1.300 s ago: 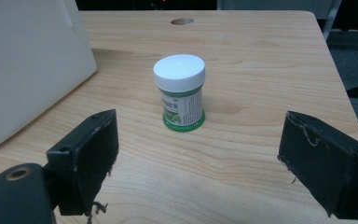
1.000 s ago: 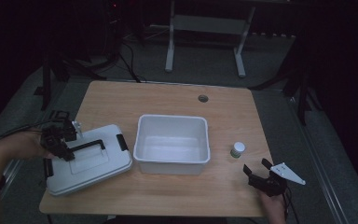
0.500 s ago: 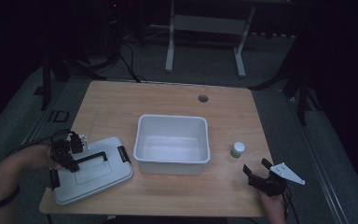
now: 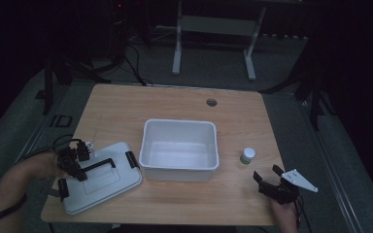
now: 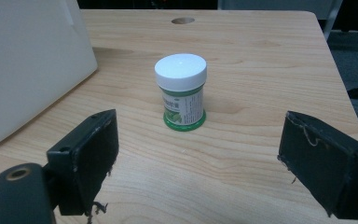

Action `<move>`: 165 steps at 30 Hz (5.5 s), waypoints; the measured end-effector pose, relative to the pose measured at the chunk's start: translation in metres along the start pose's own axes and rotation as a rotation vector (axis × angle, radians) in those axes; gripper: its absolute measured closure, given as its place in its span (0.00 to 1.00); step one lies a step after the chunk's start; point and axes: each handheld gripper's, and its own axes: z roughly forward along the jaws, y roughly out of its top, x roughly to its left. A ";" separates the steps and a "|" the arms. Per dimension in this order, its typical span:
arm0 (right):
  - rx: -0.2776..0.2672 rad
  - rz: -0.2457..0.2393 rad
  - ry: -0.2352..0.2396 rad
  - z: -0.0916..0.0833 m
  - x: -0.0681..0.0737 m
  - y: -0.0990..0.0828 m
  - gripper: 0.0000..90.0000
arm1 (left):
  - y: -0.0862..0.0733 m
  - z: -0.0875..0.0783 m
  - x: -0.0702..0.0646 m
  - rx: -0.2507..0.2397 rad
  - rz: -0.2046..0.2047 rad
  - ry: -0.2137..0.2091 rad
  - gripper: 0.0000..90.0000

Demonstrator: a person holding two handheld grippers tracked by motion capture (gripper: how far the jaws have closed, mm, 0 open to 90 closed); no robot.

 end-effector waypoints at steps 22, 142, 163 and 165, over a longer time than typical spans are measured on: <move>0.234 0.004 0.043 0.006 -0.010 0.006 0.13 | 0.004 -0.008 0.007 0.038 -0.110 0.069 0.35; 1.106 -0.626 0.292 0.100 0.055 0.171 0.55 | -0.006 -0.013 -0.002 0.103 -0.129 0.034 0.35; 1.063 -0.858 0.449 0.071 0.113 0.227 0.56 | 0.003 -0.014 -0.007 0.120 -0.102 0.042 0.35; 1.047 -0.875 0.456 0.070 0.120 0.235 0.56 | 0.004 -0.015 -0.008 0.126 -0.094 0.050 0.35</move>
